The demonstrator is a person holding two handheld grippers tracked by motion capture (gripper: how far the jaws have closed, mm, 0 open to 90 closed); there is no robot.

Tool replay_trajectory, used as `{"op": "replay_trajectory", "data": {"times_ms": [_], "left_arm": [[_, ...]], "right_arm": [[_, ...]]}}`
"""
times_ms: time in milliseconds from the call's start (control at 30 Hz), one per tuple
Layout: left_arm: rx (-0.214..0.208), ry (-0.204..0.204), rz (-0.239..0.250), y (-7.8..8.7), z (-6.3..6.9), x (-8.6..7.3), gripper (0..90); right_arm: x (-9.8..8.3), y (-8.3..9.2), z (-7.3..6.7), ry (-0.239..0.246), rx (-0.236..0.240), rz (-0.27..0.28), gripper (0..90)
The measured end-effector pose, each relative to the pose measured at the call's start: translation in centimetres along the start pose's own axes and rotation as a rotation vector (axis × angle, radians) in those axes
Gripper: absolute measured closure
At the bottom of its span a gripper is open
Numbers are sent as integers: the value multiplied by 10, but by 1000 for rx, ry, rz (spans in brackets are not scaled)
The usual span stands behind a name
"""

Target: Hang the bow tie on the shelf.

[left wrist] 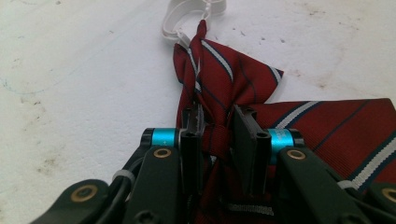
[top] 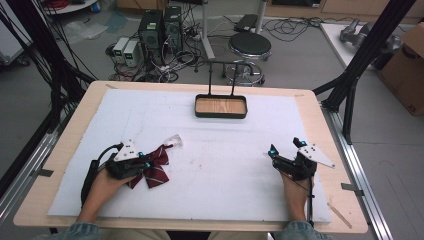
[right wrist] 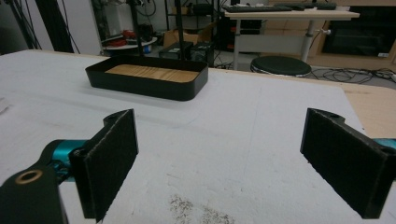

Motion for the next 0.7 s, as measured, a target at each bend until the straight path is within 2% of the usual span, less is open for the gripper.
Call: {"op": "replay_trajectory", "data": {"times_ms": [67,167,200,233,267,300,333,400,433,467,500,567,633,667,700], "left_arm": [[6,-27,7,3,2,5,739],[-1,-35,66,13,5,23,742],[-11,-41,90,16,7,31,741],[-18,-56,137,22,9,48,741],[-26,-60,158,25,11,57,742],[-26,-60,158,25,11,57,741],[-36,-74,176,27,12,65,741],[-33,-84,217,30,10,83,741],[-49,-90,239,28,8,99,741],[-49,-90,239,28,8,99,741],[-58,-100,235,24,6,111,741],[-67,-110,231,21,5,117,741],[-92,-109,242,15,2,137,741],[-92,-109,242,15,2,137,741],[-96,-111,245,13,1,144,741]], "right_arm": [[0,0,0,0,-1,0,103],[0,0,1,-3,-4,-3,103],[0,0,1,-2,-5,-2,103],[0,0,2,0,-3,1,103],[0,0,2,-2,-4,-1,103],[0,0,1,-3,-4,-1,103],[0,0,2,-4,-3,-1,103],[0,0,1,-8,-2,0,103],[0,0,2,-9,-1,-1,103],[0,1,2,-13,-1,-3,103],[-1,1,2,-16,0,-2,103],[0,1,2,-16,1,-1,103],[0,1,3,-20,-1,0,103],[0,0,3,-20,0,1,103],[0,1,2,-24,1,0,103]]}}
Point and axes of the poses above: each handheld gripper's, and its own axes: y roughly backward along the jaws, x roughly out of its top, z roughly to its right, the point moved 10 cm from there along -y, roughly forward along the jaws, and after that the axes turned 1 degree about -x, right-handed, at the moved point
